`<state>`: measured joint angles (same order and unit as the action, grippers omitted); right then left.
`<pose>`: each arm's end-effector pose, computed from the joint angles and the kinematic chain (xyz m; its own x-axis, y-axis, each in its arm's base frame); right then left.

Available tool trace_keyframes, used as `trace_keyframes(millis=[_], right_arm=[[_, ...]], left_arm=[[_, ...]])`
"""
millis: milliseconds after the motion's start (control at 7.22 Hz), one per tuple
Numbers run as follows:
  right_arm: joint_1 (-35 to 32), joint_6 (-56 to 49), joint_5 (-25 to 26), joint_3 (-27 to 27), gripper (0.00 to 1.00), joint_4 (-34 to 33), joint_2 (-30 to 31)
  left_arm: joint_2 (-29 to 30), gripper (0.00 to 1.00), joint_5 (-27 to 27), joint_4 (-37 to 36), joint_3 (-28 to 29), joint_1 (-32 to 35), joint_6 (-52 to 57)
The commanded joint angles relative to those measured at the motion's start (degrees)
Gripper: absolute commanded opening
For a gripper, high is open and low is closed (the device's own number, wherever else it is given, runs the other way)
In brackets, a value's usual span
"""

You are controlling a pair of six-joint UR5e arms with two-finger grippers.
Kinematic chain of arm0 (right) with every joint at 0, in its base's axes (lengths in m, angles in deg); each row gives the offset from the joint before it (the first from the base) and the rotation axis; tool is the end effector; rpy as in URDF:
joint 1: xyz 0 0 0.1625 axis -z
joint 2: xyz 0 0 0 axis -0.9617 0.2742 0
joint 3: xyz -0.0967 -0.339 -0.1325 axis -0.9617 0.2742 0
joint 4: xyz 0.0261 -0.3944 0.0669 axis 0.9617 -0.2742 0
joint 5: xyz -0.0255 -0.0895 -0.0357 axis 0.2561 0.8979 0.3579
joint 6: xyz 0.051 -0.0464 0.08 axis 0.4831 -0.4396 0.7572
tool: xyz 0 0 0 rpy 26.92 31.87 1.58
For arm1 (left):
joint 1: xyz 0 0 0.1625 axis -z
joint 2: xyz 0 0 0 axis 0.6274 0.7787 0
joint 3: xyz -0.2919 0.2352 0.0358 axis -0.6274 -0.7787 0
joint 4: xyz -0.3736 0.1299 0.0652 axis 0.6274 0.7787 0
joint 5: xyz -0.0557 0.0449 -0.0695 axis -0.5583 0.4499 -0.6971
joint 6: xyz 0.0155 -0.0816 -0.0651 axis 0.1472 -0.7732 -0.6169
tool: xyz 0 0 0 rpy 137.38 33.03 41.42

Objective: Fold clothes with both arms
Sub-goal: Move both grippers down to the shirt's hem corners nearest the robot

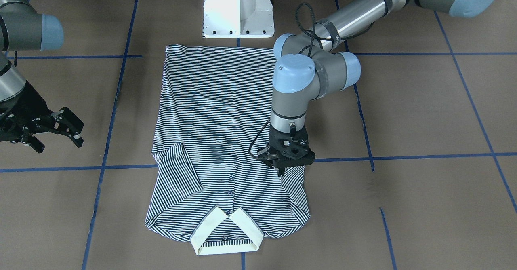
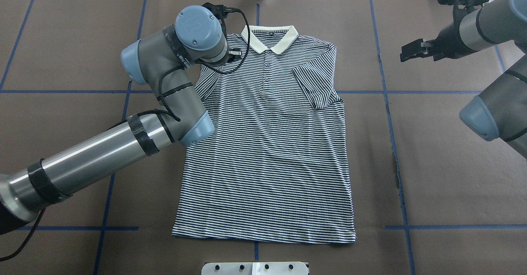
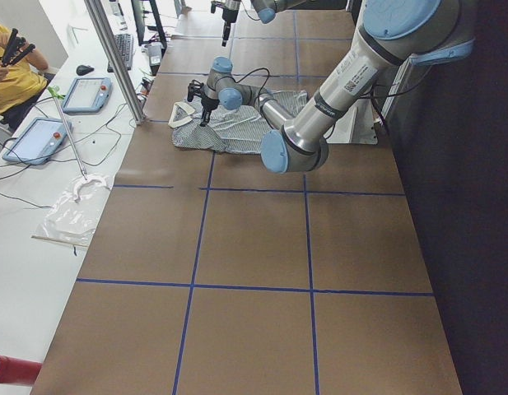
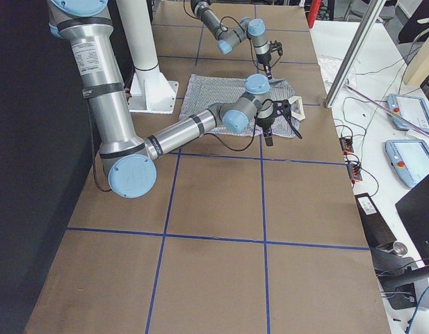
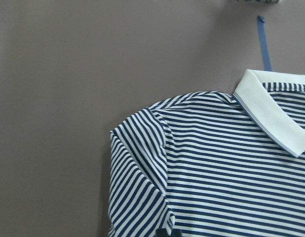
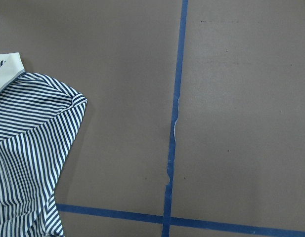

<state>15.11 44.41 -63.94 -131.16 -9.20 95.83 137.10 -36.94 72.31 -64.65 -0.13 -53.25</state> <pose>-0.2245 -0.5351 0.3564 0.6498 -0.0812 0.7557 -0.1860 0.9471 0.2617 0.5208 -0.5736 0.1842 0.6663 -0.0865 -0.7406 0.3442 0.9168 0.2026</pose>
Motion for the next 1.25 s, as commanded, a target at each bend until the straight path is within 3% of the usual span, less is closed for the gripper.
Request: trace_keyframes(millis=[0, 138, 415, 692, 1108], right_arm=[[0.09, 0.22, 0.00, 0.00, 1.00, 0.00, 0.09], [0.09, 0.49, 0.00, -0.18, 1.00, 0.00, 0.09], [0.09, 1.27, 0.09, -0.62, 1.00, 0.00, 0.00], [2.79, 8.28, 0.17, -2.45, 1.00, 0.00, 0.09], [18.22, 28.19, 11.30, -17.88, 1.00, -0.43, 10.06]], left_arm=[[2.20, 0.82, 0.32, -0.17, 2.59, -1.38, -0.55], [2.46, 1.00, 0.32, -0.17, 2.51, -1.90, 0.33], [1.95, 1.00, -1.43, -3.92, -4.21, -1.91, 6.21], [-6.62, 1.00, -4.68, -6.06, -18.33, -2.00, 7.28], [-17.97, 1.00, -4.43, -5.62, -32.87, -4.61, 7.20]])
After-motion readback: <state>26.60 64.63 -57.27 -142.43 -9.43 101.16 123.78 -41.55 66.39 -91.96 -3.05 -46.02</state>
